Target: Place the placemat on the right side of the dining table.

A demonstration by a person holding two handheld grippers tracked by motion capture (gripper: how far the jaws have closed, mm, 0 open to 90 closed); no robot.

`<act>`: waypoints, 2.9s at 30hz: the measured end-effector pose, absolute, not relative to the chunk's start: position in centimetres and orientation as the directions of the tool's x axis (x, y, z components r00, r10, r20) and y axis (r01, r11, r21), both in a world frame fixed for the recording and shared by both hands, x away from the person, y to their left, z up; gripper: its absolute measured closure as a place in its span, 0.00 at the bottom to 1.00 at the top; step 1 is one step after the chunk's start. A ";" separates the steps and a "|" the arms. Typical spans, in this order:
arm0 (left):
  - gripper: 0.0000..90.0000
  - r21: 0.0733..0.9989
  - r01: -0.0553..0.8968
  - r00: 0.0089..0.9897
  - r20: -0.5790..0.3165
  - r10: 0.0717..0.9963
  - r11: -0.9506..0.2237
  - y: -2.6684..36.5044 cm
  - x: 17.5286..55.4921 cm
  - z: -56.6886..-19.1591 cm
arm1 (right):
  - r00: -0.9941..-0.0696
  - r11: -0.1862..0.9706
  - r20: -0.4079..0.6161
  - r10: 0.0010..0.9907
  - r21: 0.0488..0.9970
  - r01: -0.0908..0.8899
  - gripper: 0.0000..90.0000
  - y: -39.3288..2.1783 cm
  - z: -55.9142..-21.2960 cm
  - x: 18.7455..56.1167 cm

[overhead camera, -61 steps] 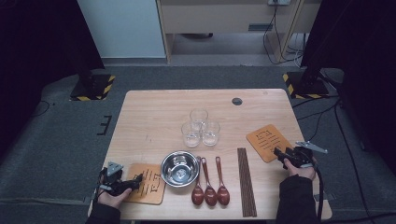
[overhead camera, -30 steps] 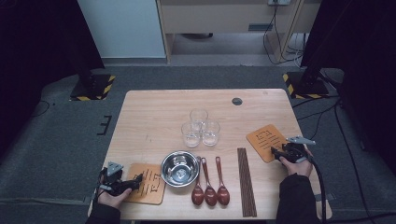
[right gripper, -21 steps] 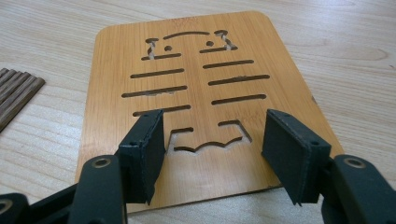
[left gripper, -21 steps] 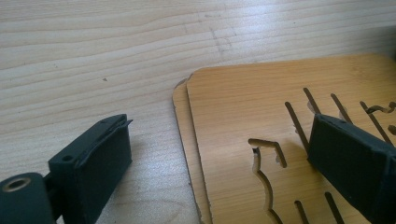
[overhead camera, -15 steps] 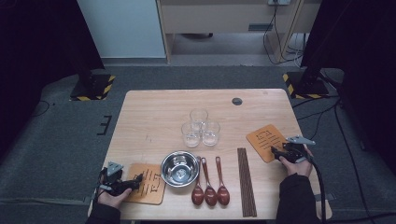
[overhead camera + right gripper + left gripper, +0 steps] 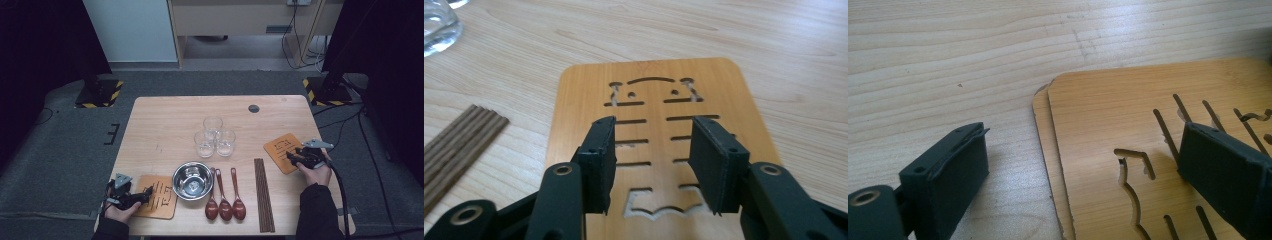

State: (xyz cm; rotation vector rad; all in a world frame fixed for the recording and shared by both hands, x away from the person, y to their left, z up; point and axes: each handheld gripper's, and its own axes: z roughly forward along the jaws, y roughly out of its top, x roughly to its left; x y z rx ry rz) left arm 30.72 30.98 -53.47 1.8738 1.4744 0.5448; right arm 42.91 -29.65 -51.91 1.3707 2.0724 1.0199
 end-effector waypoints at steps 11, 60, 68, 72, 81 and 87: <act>0.06 0.728 0.674 0.270 -0.085 0.959 -0.125 31.0 30.7 -53.5 | -0.418 0.284 -0.007 0.908 0.743 0.606 0.60 -29.6 -53.0 43.7; 0.06 0.728 0.674 0.270 -0.084 0.959 -0.126 31.0 30.7 -53.5 | -0.269 0.230 -0.068 0.961 0.738 0.635 0.41 -29.1 -53.0 42.5; 0.06 0.728 0.674 0.270 -0.084 0.959 -0.126 31.0 30.7 -53.5 | -0.275 0.214 -0.040 0.961 0.736 0.643 0.39 -28.1 -53.1 42.0; 0.06 0.728 0.674 0.270 -0.084 0.959 -0.126 31.0 30.7 -53.5 | -0.280 0.203 -0.018 0.960 0.733 0.649 0.40 -27.5 -53.0 41.8; 0.06 0.728 0.674 0.270 -0.084 0.959 -0.126 31.0 30.7 -53.5 | -0.263 0.137 0.042 0.964 0.767 0.627 0.46 -27.3 -52.0 42.4; 0.06 0.728 0.674 0.270 -0.084 0.959 -0.126 31.0 30.7 -53.5 | -0.272 0.140 0.053 0.961 0.755 0.641 0.48 -26.8 -52.5 43.3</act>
